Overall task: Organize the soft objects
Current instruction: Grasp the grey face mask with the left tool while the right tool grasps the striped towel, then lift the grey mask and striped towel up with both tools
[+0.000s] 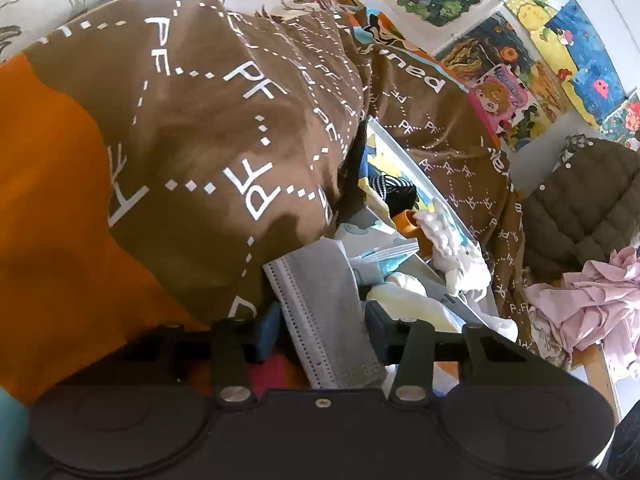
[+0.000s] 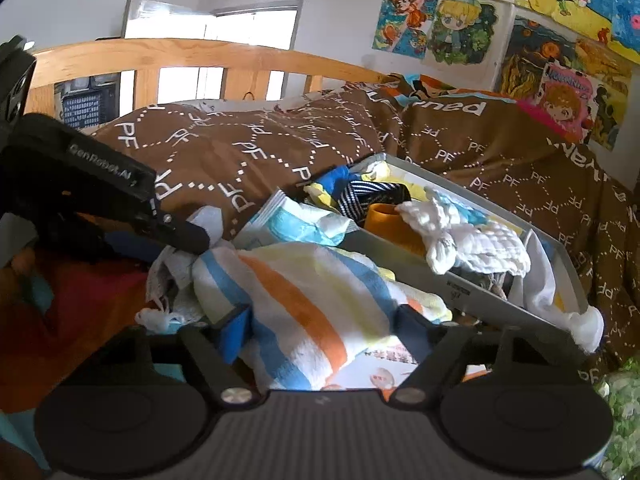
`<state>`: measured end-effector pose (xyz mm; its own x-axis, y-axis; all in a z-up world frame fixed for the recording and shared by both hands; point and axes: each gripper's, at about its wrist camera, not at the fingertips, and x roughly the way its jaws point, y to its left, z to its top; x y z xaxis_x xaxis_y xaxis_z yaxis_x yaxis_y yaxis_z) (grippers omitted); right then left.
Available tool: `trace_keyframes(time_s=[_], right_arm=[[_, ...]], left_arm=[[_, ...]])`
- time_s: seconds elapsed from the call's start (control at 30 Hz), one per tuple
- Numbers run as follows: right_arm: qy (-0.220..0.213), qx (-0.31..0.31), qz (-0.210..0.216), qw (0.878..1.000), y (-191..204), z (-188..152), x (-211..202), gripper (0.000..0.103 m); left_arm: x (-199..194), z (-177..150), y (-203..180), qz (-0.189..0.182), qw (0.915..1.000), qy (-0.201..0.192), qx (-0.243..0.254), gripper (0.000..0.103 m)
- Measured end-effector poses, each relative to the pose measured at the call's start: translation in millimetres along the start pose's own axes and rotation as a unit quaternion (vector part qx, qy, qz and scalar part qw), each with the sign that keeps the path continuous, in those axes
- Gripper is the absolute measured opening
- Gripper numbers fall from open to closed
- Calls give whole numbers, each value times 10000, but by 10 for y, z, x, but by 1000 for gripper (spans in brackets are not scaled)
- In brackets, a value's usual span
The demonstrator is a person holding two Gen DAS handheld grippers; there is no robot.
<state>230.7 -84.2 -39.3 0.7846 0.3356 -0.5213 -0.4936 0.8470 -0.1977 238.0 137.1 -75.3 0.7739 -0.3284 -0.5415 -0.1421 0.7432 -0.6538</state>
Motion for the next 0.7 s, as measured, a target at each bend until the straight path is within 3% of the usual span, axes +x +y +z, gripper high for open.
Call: trace_keyframes(time_s=[0.27,0.37,0.6,0.7], right_arm=[[14,47,5,10000,7,10,-11,68],[-25,77,-19,10000,7,1,-27,60],[-88,469,75,9988,-87,24,-146,32],[-170,366,-3,9992,-61,30,-234,28]], left_arm=[[-9,6,-24,68,9999,29,98,40],[-14,11,-36,20,9999,40,140,36],[-73,-2,-83,40,9998,29,189,29],[-144,-11,-118,25,9998,-7,209,26]])
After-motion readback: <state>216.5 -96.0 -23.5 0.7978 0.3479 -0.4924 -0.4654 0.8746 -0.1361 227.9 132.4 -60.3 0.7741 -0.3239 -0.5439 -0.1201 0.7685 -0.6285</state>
